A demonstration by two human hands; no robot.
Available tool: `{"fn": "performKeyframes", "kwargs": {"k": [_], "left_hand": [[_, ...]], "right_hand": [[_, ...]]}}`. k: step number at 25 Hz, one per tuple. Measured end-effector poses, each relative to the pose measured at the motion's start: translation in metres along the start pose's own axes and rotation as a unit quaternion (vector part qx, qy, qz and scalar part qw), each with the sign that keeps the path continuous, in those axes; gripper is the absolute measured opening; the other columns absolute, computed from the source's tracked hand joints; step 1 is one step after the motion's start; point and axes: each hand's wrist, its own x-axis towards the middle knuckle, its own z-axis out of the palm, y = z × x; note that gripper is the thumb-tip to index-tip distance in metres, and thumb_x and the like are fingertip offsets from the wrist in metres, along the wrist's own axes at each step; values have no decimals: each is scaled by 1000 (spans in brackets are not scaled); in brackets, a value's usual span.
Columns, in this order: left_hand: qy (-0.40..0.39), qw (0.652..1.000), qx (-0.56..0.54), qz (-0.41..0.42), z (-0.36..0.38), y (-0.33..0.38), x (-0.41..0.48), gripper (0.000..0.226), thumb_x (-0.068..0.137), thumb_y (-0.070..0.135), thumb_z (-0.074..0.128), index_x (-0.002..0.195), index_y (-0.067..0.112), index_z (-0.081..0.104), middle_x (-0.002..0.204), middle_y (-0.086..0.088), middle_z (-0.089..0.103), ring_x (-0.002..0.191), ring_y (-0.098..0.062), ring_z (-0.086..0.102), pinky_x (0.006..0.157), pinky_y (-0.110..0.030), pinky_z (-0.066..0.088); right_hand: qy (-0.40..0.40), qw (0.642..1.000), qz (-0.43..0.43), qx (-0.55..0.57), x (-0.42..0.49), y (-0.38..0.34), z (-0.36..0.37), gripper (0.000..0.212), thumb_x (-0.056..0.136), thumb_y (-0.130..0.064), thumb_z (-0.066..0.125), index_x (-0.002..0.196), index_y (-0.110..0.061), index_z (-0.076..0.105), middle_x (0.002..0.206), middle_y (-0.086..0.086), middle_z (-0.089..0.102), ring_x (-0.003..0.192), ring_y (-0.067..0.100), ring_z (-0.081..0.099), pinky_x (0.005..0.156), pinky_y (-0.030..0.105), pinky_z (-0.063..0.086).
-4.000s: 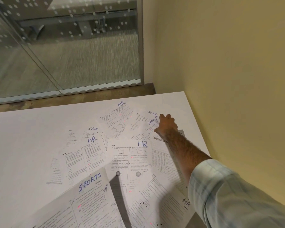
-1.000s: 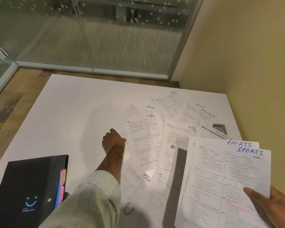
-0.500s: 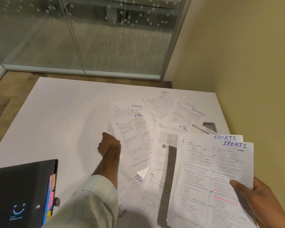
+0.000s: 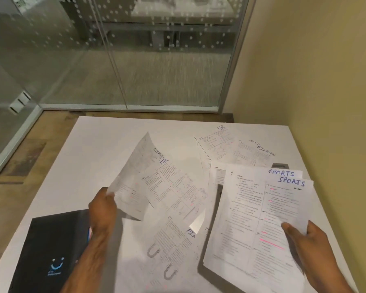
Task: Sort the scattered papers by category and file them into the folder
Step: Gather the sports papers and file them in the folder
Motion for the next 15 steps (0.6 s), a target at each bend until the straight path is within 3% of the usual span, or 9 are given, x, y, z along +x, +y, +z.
{"fn": "performKeyframes", "kwargs": {"k": [4,7,10,12,15], "left_hand": [[99,993,-53,21,-63,13,-35,19,104,14,45,104,17,64,97,-4,63,89,-26,59,82,-38,50],[138,987,-73,-32,-107,0,-47,22,103,21,50,113,12,67,98,-10,70,88,-34,64,87,-50,56],[84,978,-151,-120,-140,-8,-56,25,98,31,59,117,16,63,104,-12,71,81,-35,70,83,-52,60],[-3,961,-239,-140,-147,10,-82,12,100,17,61,111,13,63,99,-13,72,79,-35,69,64,-40,64],[-144,951,-239,-132,-128,36,-124,11,97,3,62,104,8,69,88,-20,73,69,-35,66,44,-30,58]], "right_hand": [[-11,999,-53,5,1,-20,24,24,96,-2,63,114,-17,66,100,-5,72,89,12,67,87,33,48],[-21,998,-60,11,5,-23,35,23,96,-9,65,118,-17,67,109,-5,75,99,19,71,97,42,52],[-44,996,-54,46,-2,-31,48,24,96,-5,64,118,-16,67,110,-4,75,100,18,70,95,39,51],[-55,996,-46,48,-7,-30,59,23,95,-3,65,114,-16,66,109,-2,75,95,16,70,92,38,52],[-91,993,-12,70,-17,-21,76,23,95,-3,66,111,-19,71,106,0,79,94,22,77,93,46,58]]}}
